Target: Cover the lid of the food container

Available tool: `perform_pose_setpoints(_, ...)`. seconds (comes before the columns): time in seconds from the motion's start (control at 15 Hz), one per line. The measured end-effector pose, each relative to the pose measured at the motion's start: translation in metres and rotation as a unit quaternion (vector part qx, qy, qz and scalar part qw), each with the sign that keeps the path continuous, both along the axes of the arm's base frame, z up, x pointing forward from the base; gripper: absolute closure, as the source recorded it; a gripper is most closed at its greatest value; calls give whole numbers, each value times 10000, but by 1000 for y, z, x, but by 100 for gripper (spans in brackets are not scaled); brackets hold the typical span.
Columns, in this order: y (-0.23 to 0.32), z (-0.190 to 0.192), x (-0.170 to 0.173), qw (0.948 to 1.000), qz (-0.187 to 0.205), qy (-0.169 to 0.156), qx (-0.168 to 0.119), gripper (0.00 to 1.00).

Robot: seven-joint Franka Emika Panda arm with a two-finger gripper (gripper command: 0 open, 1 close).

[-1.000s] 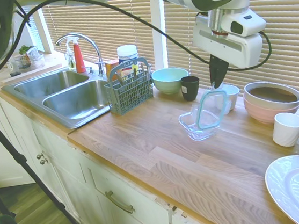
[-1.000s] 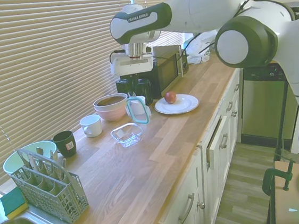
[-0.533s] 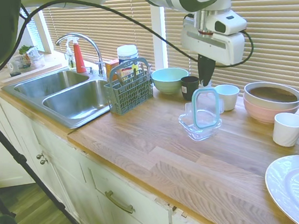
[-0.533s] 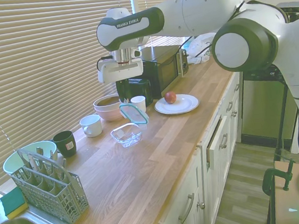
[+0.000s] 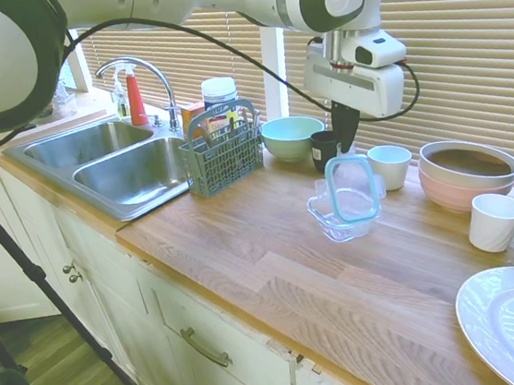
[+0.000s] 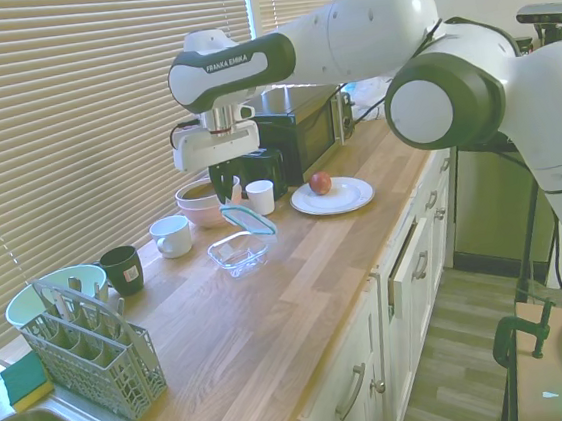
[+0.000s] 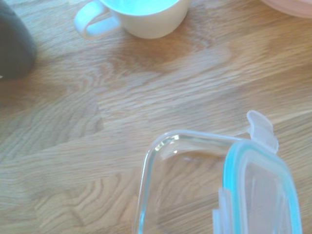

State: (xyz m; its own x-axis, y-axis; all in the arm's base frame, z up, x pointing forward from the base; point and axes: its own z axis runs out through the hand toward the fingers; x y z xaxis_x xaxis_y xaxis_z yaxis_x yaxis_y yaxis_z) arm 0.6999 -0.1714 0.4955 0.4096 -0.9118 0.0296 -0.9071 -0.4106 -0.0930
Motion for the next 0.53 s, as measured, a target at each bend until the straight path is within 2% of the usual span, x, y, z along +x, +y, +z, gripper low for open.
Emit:
perform_pose_setpoints(0.27, 25, -12, 11, 9994, 238, 116, -223, 100)
perform_pose_setpoints(0.53, 49, -29, 21, 9984, 417, 210, -311, 100)
